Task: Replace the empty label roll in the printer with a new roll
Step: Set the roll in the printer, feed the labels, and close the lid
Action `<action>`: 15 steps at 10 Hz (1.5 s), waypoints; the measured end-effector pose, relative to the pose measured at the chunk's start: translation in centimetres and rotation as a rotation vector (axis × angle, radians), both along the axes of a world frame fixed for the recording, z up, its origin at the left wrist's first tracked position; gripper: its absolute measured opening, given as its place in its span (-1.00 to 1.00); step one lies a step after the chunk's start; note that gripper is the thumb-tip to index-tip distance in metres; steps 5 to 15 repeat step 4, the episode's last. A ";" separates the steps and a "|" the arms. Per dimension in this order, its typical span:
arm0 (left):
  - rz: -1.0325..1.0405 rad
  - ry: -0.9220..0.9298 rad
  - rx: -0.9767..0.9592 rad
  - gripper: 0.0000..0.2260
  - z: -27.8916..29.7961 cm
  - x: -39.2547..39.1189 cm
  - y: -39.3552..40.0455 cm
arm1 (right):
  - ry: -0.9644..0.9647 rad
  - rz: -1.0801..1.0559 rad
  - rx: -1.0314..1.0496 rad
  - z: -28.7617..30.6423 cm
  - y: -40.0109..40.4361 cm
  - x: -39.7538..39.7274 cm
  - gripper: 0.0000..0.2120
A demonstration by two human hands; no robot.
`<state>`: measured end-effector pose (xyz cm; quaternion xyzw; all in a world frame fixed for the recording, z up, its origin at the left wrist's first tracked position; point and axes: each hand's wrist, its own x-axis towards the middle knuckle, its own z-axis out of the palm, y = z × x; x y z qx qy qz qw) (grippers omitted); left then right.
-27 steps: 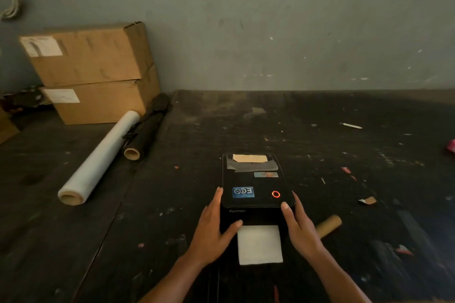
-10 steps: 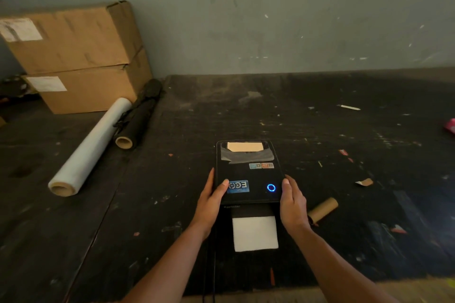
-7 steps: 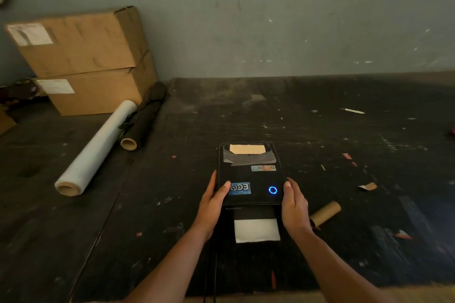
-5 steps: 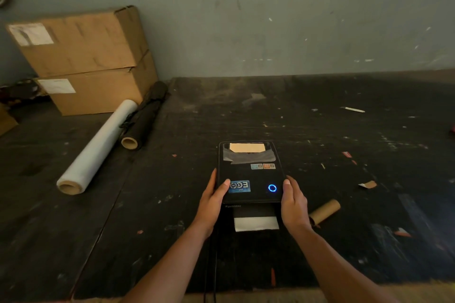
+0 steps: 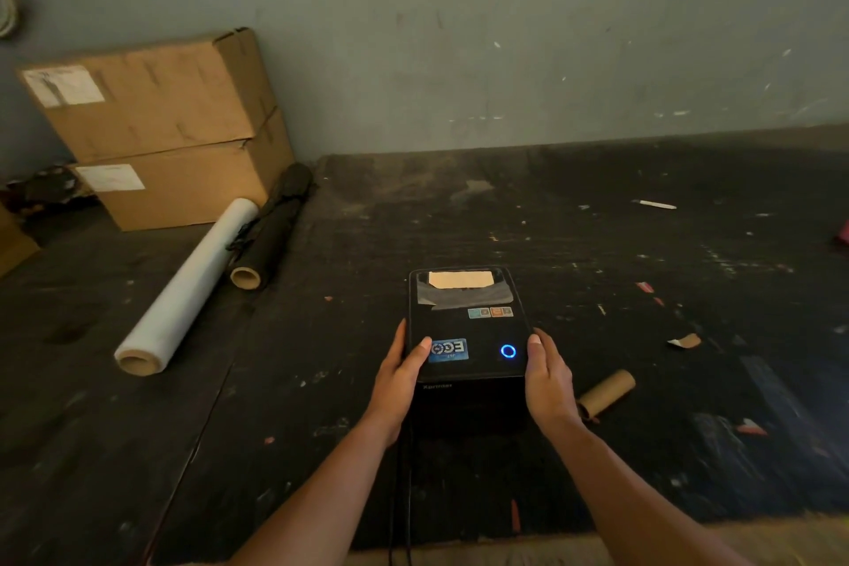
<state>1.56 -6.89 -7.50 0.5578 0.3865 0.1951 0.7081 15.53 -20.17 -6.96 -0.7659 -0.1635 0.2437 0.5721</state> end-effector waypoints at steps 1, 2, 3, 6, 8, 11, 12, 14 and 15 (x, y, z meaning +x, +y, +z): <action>0.018 -0.009 0.000 -0.37 0.2 0.0 0.0 | 0.014 0.009 -0.017 0.3 -0.1 0.0 -0.54; 0.008 -0.001 0.000 -0.36 0.0 -0.3 -0.3 | 0.009 0.024 -0.026 0.7 -0.3 -0.1 -0.54; 0.030 -0.015 0.045 -0.40 0.7 -0.2 -0.3 | -0.004 0.035 -0.049 0.8 -0.5 0.1 -0.54; 0.120 0.043 0.046 -0.41 1.0 -0.4 -1.1 | -0.031 0.042 -0.097 1.8 -0.2 0.3 -0.56; 0.120 0.043 0.046 -0.41 1.0 -0.4 -1.1 | -0.031 0.042 -0.097 1.8 -0.2 0.3 -0.56; 0.120 0.043 0.046 -0.41 1.0 -0.4 -1.1 | -0.031 0.042 -0.097 1.8 -0.2 0.3 -0.56; 0.120 0.043 0.046 -0.41 1.0 -0.4 -1.1 | -0.031 0.042 -0.097 1.8 -0.2 0.3 -0.56; 0.120 0.043 0.046 -0.41 1.0 -0.4 -1.1 | -0.031 0.042 -0.097 1.8 -0.2 0.3 -0.56; 0.120 0.043 0.046 -0.41 1.0 -0.4 -1.1 | -0.031 0.042 -0.097 1.8 -0.2 0.3 -0.56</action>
